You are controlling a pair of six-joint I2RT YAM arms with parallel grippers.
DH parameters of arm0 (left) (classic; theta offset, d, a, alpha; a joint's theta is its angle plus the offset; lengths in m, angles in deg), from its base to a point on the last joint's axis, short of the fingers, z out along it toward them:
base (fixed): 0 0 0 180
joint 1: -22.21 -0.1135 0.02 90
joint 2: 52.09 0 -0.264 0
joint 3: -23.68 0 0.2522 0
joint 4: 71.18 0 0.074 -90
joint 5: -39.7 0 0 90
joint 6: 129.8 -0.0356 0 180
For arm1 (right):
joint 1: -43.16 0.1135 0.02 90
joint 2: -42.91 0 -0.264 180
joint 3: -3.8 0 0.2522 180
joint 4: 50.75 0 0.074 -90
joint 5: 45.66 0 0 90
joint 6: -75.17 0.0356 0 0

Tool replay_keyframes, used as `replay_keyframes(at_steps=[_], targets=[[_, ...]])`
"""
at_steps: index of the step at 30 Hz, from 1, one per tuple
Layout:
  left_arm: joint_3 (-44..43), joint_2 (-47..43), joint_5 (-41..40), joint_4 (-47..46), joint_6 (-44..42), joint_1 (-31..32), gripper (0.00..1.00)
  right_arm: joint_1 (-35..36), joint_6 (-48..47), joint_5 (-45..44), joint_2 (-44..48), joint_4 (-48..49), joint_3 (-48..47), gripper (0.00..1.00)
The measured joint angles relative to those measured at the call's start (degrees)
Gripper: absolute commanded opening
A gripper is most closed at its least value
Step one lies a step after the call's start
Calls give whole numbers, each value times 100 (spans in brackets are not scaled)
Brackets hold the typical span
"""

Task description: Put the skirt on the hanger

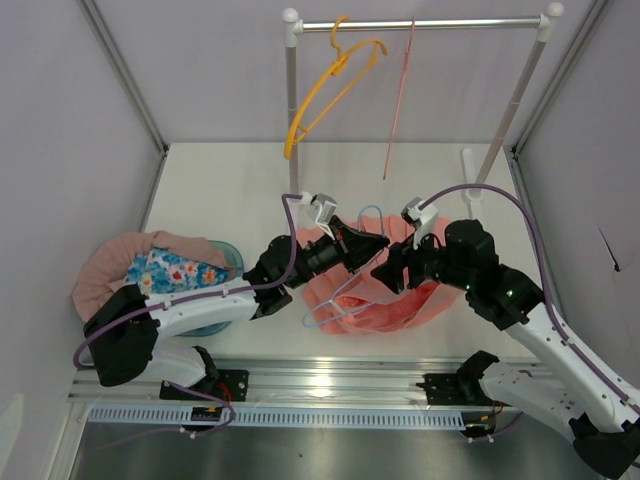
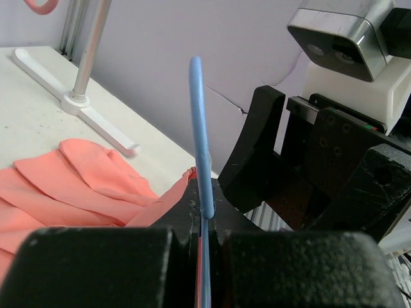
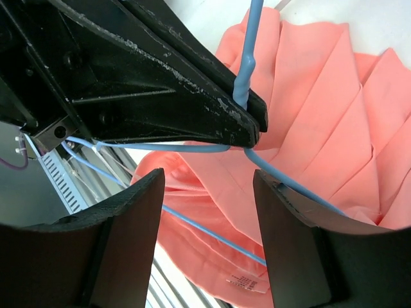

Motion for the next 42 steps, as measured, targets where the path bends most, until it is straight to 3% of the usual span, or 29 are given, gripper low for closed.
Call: replay_keyframes(at_steps=[9,20,32,42], targets=[[0,-26,114,28,42,0,0,-271,-140,407,315,-142,-273,66],[-2,-26,361,149,127,2,0,-1462,-479,1567,-2,-136,-647,68],[-63,-33,509,286,144,2,0,-1703,-656,2612,-308,13,-396,67],[-190,-33,634,356,278,-46,0,-1720,-538,2946,-382,232,-107,64]])
